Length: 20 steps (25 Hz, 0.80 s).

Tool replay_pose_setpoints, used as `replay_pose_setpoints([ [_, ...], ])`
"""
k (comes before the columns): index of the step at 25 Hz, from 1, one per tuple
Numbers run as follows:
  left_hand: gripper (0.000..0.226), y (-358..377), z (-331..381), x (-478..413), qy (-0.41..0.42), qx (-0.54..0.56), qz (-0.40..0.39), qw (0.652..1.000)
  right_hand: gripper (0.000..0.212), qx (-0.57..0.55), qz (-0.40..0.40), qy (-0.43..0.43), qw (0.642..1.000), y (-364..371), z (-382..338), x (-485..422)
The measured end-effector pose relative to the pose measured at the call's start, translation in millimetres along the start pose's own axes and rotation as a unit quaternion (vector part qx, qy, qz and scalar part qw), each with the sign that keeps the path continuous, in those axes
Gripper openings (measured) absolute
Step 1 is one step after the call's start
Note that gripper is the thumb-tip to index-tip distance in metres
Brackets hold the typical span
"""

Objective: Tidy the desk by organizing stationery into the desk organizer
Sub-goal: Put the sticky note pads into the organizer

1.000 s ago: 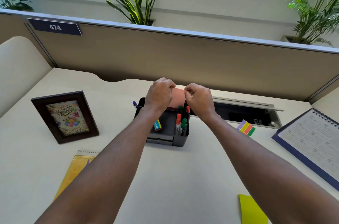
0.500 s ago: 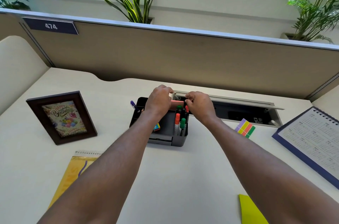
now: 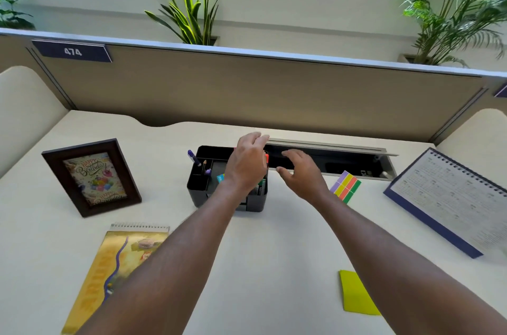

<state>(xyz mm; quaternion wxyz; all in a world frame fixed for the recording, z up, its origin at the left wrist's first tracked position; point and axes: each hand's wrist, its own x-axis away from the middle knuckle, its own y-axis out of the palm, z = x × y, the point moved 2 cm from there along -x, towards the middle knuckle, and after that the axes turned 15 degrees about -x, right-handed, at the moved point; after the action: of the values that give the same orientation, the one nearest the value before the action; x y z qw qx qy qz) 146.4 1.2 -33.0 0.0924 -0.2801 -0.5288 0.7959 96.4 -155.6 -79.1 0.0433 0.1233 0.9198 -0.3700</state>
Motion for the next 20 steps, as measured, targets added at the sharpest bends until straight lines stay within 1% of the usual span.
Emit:
replay_pose_setpoints([
  [3, 0.048, 7.4, 36.0, 33.5, 0.034, 0.004, -0.024, 0.999, 0.048, 0.022, -0.010, 0.017, 1.000, -11.7, 6.6, 39.5],
  [7, 0.047, 28.1, 76.1, 89.9, 0.043, 0.019, -0.096, 0.994, 0.043, 0.040, -0.024, 0.043, 0.998, -27.6, 28.9, 91.3],
  [10, 0.047, 46.1, 105.7, 132.2, 0.041, 0.020, -0.179, 0.983, 0.040, 0.039, -0.033, 0.075, 0.996, -42.1, 52.2, 131.4],
  [13, 0.049, 66.1, 132.2, 166.5, 0.014, -0.003, -0.286, 0.958, 0.038, 0.043, -0.034, 0.125, 0.991, -58.2, 75.2, 169.7],
  [17, 0.067, 89.5, 168.8, 198.0, -0.013, -0.036, -0.350, 0.936, 0.046, 0.053, -0.074, 0.168, 0.982, -75.8, 101.3, 217.3],
  [20, 0.078, 102.2, 188.3, 209.0, -0.017, -0.054, -0.360, 0.931, 0.056, 0.089, -0.136, 0.175, 0.971, -78.6, 109.3, 237.6],
])
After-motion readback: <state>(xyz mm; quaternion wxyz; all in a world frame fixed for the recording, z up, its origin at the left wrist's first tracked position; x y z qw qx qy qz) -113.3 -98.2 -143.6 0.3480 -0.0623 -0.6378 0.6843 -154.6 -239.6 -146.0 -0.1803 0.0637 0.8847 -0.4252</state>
